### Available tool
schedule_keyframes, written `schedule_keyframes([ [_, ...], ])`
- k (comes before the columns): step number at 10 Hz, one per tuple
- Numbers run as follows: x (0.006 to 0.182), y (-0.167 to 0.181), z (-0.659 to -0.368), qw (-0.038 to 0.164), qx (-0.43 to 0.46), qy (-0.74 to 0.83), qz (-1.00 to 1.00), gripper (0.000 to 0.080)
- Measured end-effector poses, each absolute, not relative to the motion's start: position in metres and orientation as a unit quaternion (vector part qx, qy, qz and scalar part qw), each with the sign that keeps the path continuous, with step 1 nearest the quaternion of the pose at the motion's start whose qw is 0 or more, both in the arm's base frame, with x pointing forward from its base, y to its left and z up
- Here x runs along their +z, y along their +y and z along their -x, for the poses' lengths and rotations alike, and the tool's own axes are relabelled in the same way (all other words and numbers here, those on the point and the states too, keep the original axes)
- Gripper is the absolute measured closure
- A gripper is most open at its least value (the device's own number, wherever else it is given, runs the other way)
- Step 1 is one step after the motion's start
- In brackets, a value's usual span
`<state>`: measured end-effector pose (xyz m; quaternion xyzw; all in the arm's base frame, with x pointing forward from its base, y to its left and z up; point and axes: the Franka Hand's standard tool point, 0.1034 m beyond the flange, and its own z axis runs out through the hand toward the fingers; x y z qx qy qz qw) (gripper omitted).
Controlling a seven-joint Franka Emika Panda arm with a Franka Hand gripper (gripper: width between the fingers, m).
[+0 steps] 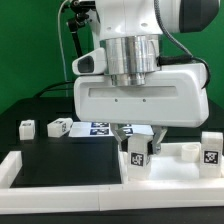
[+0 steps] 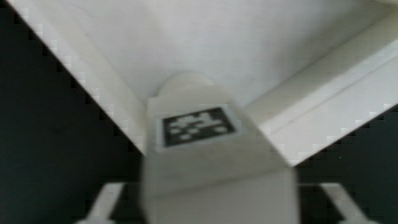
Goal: Assemble square table
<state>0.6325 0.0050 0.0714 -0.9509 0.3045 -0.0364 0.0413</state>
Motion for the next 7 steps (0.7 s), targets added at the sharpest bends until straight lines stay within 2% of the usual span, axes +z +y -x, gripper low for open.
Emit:
schedule_keyframes([
  [1,0.0705,0.0028,-0.6315,0.042,-0.033,0.351,0.935,0.0501],
  [4,0.0688,0.0006,-0.6274,0.046,-0.012,0.52,0.853,0.0504],
  [7,0.0684,0.004,-0.6277,0.082,0.033,0.735,0.672,0.0506],
])
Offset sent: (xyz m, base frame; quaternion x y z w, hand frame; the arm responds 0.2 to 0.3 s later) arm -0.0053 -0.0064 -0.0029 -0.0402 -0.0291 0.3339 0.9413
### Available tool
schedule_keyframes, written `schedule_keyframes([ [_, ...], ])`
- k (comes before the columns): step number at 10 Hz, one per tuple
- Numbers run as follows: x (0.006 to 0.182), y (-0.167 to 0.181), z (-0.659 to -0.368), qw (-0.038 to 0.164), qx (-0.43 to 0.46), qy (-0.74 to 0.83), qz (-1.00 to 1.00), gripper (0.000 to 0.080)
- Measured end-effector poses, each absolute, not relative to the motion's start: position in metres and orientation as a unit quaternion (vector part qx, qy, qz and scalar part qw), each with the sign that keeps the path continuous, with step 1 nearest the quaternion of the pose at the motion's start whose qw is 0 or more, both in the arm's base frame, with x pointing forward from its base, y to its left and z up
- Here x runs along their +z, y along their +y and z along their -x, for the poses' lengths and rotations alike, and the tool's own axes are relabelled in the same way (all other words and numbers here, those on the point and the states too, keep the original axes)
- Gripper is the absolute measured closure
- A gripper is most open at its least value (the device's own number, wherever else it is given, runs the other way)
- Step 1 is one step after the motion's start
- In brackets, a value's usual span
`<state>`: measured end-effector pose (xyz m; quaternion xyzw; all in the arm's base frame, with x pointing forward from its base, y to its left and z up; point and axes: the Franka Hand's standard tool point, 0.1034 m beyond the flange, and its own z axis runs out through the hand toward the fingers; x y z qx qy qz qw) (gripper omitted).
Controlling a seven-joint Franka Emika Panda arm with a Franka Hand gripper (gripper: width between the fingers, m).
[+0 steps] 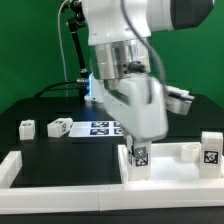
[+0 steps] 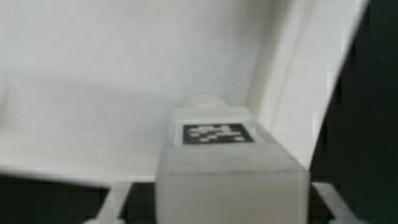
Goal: Assemble square table
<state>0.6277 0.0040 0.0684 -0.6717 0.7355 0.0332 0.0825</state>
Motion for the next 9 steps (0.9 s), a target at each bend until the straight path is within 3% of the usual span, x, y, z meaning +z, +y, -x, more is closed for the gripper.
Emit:
schedule_keyframes([
  [4,0.0677,0.0041,-0.6273,0.088,0.043,0.791,0.604,0.0505],
  [6,0.0676,0.004,-0.6265,0.072,0.023,0.701,0.709,0.0191],
  [9,0.0695,0.0066,-0.6277,0.063,0.004,0.568,0.82,0.0152],
])
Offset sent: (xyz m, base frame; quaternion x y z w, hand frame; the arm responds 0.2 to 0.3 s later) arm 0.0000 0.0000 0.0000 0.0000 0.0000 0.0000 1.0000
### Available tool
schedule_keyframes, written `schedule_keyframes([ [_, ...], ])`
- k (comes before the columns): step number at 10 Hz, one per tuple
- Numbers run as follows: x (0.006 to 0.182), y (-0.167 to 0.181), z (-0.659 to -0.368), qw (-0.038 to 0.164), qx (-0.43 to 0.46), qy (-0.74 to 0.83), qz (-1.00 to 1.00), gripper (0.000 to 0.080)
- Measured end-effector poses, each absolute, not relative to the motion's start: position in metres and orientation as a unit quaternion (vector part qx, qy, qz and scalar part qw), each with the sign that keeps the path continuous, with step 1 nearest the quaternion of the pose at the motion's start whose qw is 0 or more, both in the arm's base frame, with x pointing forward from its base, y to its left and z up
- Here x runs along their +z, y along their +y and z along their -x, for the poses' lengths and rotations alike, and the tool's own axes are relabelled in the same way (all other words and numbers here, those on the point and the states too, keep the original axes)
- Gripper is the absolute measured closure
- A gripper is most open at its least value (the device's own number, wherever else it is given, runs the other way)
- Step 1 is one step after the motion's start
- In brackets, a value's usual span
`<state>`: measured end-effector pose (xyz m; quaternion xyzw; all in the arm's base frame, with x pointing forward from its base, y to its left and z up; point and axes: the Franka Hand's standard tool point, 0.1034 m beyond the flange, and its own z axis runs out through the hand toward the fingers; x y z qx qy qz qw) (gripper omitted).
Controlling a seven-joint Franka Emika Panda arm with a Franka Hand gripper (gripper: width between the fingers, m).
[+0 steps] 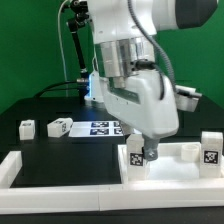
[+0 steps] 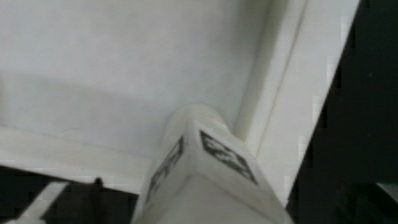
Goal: Assemble square table
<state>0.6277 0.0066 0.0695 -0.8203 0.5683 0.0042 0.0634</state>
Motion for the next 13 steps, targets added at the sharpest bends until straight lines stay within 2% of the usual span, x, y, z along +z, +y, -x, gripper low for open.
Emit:
schedule_keyframes([
  [2,0.069,0.007,-0.628,0.057,-0.004,0.484,0.873,0.0152],
  [4,0.071,0.015,-0.631,0.034,-0.028,0.326,0.944,0.0151],
  [6,0.07,0.016,-0.633,0.032,-0.039,0.298,0.953,0.0151],
  [7,0.07,0.016,-0.633,0.031,-0.039,0.303,0.952,0.0241],
  [8,0.07,0.011,-0.632,0.029,-0.039,0.305,0.951,0.0435],
  [9,0.069,0.007,-0.63,0.028,-0.036,0.338,0.94,0.0435],
  [10,0.069,0.007,-0.63,0.029,-0.034,0.377,0.925,0.0508],
  [13,0.068,0.004,-0.629,0.034,-0.029,0.473,0.88,0.0508],
])
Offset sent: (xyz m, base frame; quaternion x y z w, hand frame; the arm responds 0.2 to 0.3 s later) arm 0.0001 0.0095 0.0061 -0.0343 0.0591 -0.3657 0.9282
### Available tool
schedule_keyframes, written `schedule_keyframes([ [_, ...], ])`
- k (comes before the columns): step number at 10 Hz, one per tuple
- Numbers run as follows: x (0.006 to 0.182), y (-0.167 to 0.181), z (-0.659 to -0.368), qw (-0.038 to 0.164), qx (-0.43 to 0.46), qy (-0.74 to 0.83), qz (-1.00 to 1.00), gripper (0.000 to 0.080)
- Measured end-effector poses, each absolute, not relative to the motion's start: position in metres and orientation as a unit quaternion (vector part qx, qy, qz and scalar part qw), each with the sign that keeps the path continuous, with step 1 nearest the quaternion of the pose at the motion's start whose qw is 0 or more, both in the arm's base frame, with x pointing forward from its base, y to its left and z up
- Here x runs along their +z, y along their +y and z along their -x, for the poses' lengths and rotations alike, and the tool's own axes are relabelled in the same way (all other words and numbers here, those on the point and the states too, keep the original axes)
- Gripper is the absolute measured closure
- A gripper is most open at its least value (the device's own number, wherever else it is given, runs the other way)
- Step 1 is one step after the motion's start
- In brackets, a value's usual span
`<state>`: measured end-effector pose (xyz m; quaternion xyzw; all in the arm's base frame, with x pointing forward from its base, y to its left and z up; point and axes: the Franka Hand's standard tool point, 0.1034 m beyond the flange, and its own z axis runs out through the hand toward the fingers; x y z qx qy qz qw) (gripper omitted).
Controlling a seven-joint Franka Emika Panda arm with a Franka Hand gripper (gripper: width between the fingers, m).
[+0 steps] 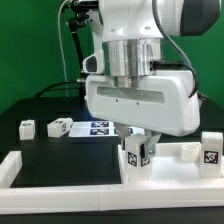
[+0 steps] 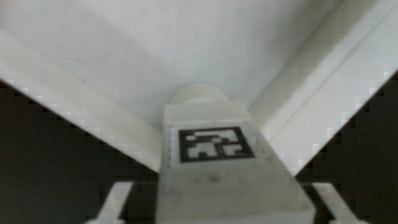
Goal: Assemble square table
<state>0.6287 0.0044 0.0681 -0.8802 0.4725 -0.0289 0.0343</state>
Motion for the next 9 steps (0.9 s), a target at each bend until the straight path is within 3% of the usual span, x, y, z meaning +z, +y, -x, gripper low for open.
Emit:
schedule_keyframes([
  [6,0.0679,0.0056,-0.6273,0.086,0.05,0.776,0.623,0.0508],
  [9,0.0682,0.006,-0.6276,0.084,0.054,0.812,0.576,0.0508],
])
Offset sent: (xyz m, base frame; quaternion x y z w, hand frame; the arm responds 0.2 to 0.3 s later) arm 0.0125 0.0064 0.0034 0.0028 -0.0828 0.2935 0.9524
